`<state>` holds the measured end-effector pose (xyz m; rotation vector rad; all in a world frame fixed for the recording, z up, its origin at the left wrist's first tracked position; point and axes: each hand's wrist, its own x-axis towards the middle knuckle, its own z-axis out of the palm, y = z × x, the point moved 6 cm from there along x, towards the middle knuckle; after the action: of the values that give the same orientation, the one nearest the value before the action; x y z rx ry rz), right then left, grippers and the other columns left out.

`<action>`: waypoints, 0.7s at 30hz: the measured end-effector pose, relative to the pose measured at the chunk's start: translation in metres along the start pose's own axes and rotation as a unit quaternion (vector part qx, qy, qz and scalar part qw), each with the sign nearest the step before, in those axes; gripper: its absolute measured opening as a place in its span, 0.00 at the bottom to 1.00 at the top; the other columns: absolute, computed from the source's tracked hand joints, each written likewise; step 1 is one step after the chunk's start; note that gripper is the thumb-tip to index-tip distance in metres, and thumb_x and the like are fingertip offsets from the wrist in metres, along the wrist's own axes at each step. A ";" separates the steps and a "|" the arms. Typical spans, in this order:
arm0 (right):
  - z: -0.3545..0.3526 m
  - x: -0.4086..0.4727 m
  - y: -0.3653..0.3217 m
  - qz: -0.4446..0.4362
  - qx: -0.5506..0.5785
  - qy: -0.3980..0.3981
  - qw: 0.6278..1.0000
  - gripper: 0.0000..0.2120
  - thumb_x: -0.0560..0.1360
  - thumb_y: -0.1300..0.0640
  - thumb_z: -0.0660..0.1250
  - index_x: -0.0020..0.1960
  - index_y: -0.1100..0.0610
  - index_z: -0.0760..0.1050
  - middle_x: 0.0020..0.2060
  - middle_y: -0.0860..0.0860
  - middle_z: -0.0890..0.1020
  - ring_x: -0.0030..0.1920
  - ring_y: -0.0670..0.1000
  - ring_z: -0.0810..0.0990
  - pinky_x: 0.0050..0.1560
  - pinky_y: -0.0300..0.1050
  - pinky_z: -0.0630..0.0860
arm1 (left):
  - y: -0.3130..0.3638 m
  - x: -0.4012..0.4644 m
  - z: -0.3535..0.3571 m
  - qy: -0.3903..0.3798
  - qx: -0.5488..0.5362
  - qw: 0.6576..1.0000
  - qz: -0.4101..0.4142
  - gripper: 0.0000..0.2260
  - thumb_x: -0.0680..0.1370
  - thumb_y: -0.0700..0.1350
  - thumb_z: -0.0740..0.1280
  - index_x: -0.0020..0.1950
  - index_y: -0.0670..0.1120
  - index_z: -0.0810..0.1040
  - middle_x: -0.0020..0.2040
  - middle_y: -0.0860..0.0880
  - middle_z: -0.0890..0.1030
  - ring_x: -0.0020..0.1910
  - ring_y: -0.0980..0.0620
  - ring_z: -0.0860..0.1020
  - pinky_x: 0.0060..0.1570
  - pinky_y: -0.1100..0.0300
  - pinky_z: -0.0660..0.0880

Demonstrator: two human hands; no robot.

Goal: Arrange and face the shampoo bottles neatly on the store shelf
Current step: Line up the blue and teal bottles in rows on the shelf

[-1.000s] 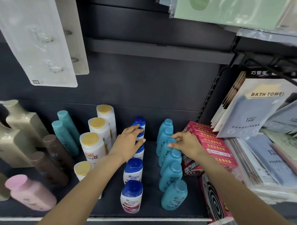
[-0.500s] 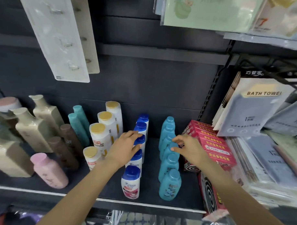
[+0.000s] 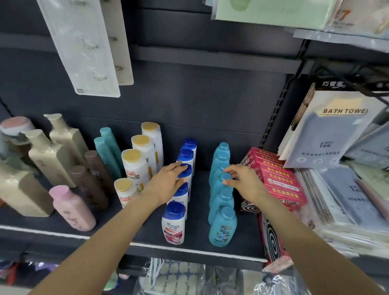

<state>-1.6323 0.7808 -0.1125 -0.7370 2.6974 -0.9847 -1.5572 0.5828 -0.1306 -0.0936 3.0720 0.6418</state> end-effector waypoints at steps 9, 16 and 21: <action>-0.044 -0.010 -0.058 -0.075 0.041 0.088 0.993 0.13 0.74 0.59 0.69 0.59 0.58 0.77 0.53 0.52 0.78 0.50 0.46 0.77 0.51 0.31 0.71 | 0.011 -0.007 -0.020 0.083 -0.094 0.991 0.048 0.21 0.79 0.44 0.63 0.72 0.49 0.66 0.71 0.49 0.67 0.70 0.50 0.65 0.70 0.56 0.62; -0.079 -0.026 -0.067 -0.058 0.252 0.143 0.955 0.07 0.75 0.62 0.68 0.50 0.53 0.77 0.45 0.47 0.81 0.47 0.45 0.80 0.46 0.39 0.81 | 0.032 -0.016 -0.040 0.121 -0.184 0.972 0.076 0.23 0.74 0.48 0.70 0.68 0.48 0.71 0.63 0.51 0.75 0.61 0.54 0.73 0.59 0.64 0.68; -0.084 -0.042 -0.047 0.004 0.426 0.163 0.890 0.07 0.76 0.62 0.66 0.52 0.54 0.78 0.52 0.53 0.81 0.53 0.50 0.80 0.45 0.37 0.80 | 0.037 -0.011 -0.043 0.070 -0.342 0.937 0.028 0.14 0.75 0.49 0.69 0.59 0.49 0.77 0.54 0.50 0.81 0.53 0.52 0.80 0.51 0.61 0.77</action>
<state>-1.6048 0.8181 -0.0178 -0.3852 2.0888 -2.2114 -1.5477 0.6006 -0.0765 -0.0497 2.8134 1.7405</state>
